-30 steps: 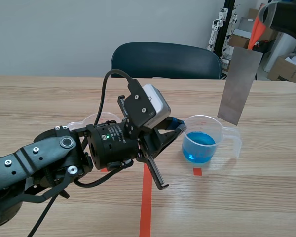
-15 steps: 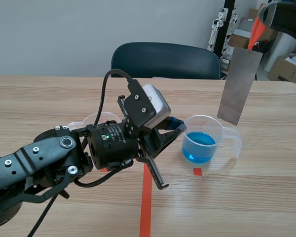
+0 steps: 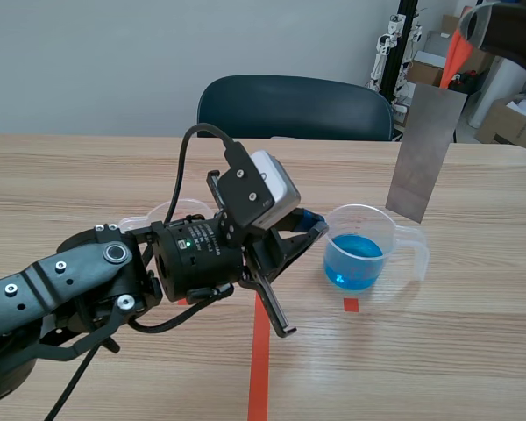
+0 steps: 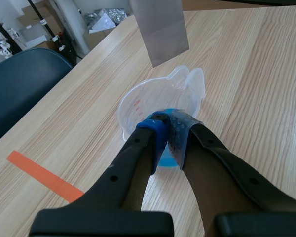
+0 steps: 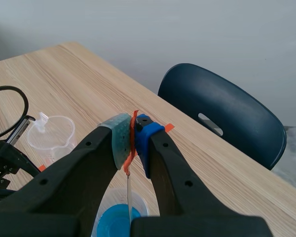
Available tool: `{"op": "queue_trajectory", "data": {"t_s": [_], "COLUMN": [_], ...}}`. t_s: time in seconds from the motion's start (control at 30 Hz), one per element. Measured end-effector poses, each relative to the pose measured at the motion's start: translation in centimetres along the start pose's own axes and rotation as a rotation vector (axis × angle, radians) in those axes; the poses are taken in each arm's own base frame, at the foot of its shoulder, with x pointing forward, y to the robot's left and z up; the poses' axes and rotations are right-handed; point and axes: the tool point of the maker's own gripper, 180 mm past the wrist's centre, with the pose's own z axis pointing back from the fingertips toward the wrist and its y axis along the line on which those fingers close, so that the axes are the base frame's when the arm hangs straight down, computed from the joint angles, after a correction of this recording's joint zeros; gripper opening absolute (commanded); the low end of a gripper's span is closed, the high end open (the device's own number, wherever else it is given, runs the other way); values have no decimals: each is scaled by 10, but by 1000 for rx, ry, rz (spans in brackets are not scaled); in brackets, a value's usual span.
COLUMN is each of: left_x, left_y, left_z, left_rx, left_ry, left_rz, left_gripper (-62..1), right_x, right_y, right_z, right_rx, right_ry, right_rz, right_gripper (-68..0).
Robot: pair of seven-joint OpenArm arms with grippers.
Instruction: Do the redox reaction experiment. move the plate over the left beaker
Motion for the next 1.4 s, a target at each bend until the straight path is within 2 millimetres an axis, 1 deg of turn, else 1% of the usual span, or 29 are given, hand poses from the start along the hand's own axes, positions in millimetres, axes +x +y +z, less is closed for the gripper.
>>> {"op": "queue_trajectory", "data": {"t_s": [0.1,0.2,0.33,0.4,0.57,0.7,0.87,0.93,1.03,1.17,1.27,1.4], "left_x": [0,4,8,5,-9,-12,-21,-22,-39,-68,-88,-102], "left_y": [3,10,8,4,-4,-7,-8,-14,-21,-29,-28,-29], "left_z": [10,26,44,53,80,103,124,132,147,168,187,208], "left_rx": [-2,35,64,69,85,112,150,140,153,172,218,273], "left_ry": [-1,-14,-41,-43,-30,-56,-36,-47,-12,36,62,55], "left_rz": [-17,-15,4,18,56,76,92,68,68,119,124,141], "left_gripper": [-582,-582,-582,-582,-582,-582,-582,-582,-582,-582,-582,-582], "right_x": [0,-1,-4,-4,-3,4,4,4,10,29,33,43], "right_y": [0,1,3,3,3,5,14,21,24,24,25,27], "right_z": [0,0,0,0,0,0,-3,-4,-7,-13,-19,-24], "right_rx": [0,5,15,16,19,26,61,93,119,125,129,135], "right_ry": [0,7,21,22,16,-23,-44,-51,-70,-129,-142,-181], "right_rz": [0,16,50,52,51,46,14,-2,-1,16,26,41], "right_gripper": [-671,-671,-671,-671,-671,-671,-671,-671,-671,-671,-671,-671]}}
